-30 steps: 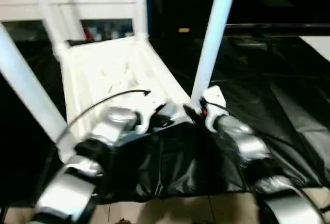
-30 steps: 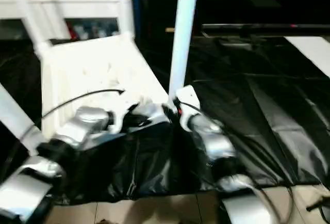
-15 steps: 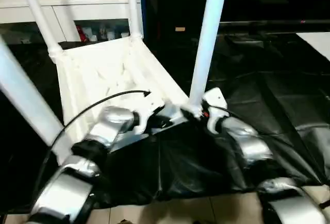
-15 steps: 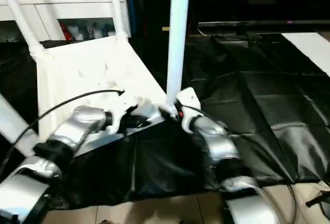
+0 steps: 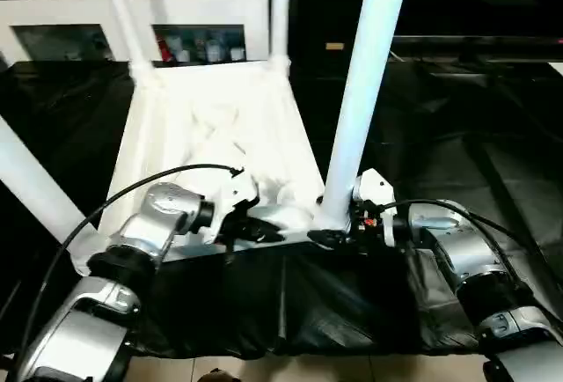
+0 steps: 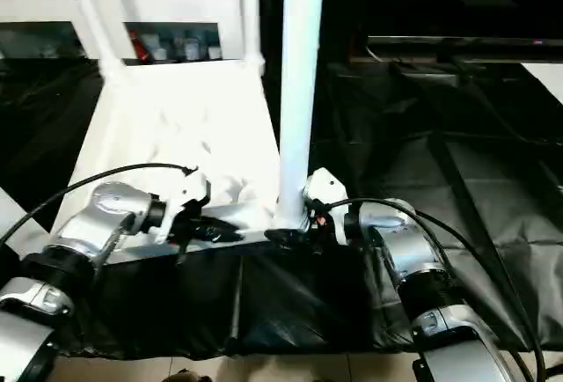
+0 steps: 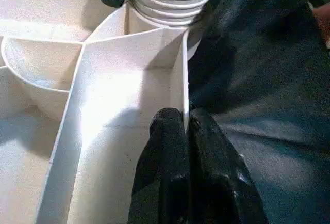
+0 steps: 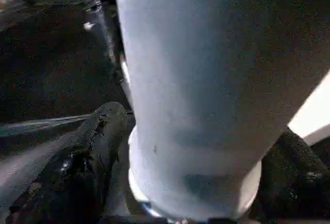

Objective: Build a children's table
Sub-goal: Rotate leg to tighten

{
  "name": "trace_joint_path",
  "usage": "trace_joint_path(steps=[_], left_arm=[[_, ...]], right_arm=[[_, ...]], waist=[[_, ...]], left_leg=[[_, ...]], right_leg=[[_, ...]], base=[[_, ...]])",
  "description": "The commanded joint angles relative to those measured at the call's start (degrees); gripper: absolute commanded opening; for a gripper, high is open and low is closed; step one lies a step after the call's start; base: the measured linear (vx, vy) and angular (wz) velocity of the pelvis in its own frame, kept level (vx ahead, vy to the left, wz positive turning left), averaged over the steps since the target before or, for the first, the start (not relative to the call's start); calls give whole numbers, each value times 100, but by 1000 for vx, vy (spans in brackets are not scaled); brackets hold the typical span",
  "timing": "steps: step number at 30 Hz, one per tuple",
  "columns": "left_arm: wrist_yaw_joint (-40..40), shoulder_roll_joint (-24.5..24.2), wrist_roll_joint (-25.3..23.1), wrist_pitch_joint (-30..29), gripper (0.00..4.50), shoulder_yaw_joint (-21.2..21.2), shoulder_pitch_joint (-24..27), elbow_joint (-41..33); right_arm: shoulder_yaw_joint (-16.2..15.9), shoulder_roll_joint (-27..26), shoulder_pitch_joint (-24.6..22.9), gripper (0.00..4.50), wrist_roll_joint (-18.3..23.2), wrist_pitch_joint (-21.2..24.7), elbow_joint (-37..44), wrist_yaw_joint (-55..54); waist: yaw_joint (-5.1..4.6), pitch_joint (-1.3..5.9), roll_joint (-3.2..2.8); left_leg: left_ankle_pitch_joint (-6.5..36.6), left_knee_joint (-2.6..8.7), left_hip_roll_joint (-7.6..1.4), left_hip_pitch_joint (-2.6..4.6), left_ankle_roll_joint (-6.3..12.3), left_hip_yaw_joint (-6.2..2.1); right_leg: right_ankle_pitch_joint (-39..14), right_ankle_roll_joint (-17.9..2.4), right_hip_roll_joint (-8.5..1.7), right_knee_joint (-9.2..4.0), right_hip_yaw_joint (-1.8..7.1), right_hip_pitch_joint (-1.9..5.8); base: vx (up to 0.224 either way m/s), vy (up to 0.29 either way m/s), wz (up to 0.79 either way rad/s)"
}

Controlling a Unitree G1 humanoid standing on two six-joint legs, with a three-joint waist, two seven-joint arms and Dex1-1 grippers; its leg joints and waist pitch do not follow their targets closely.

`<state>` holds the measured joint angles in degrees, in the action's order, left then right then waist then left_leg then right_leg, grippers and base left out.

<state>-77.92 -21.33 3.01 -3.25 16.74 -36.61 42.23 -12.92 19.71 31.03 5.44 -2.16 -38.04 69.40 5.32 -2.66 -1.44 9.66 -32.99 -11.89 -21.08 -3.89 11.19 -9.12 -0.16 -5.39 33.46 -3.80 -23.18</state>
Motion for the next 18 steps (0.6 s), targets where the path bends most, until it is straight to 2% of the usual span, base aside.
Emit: trace_joint_path(steps=[1, 3, 9, 13, 14, 15, 16, 18], left_arm=[[-381, 97, 149, 78, 0, 144, -29, -202], [-457, 74, 145, 78, 0, 138, -29, -189], [-470, 59, 103, 62, 0, 98, -43, -158], [-97, 172, 74, -95, 0, -30, -140, 4], [323, 326, 60, -251, 0, -141, -229, 101], [411, 358, 56, -280, 0, -162, -246, 117], [635, 439, 44, -354, 0, -213, -287, 154], [1166, 685, -25, -572, 0, -254, -331, 116]], right_arm=[[-203, -19, 6, 328, 28, 163, 82, 279], [-213, -17, 19, 293, 46, 212, 81, 392], [-215, -76, -17, 272, 55, 284, 104, 490], [-143, -216, -127, 269, 141, 460, 181, 293], [-56, -344, -156, 269, 95, 516, 172, -127], [-42, -369, -161, 269, 81, 523, 169, -210], [-9, -432, -174, 269, 42, 537, 161, -424], [56, -660, -157, 269, -207, 568, 49, -1289]], waist=[[-6, 357, 71], [4, 358, 70], [20, 363, 74], [26, 367, 80], [32, 357, 82], [32, 357, 82], [20, 333, 91], [-2, 322, 119]], left_leg=[[1569, 376, -151, 109, 292, -25], [1587, 377, -154, 111, 275, -24], [1460, 380, -150, 85, 261, -32], [1393, 376, -147, 79, 267, -30], [1436, 382, -147, 90, 239, -30], [1436, 382, -147, 90, 239, -30], [1595, 389, -130, 103, 161, -30], [1715, 401, -121, 115, 71, -52]], right_leg=[[-1586, -1382, -261, -340, 204, 239], [-1650, -1356, -265, -346, 208, 238], [-1614, -1309, -271, -334, 206, 252], [-1531, -1318, -266, -325, 206, 258], [-1633, -1293, -271, -342, 206, 246], [-1633, -1293, -271, -342, 206, 246], [-2022, -1194, -276, -388, 206, 231], [-2423, -1057, -295, -431, 201, 220]], base=[[0, 0, 0], [0, 0, 0], [0, 0, 0], [0, 0, 0], [0, 0, 0], [0, 0, 0], [0, 0, 0], [0, 0, 0]])
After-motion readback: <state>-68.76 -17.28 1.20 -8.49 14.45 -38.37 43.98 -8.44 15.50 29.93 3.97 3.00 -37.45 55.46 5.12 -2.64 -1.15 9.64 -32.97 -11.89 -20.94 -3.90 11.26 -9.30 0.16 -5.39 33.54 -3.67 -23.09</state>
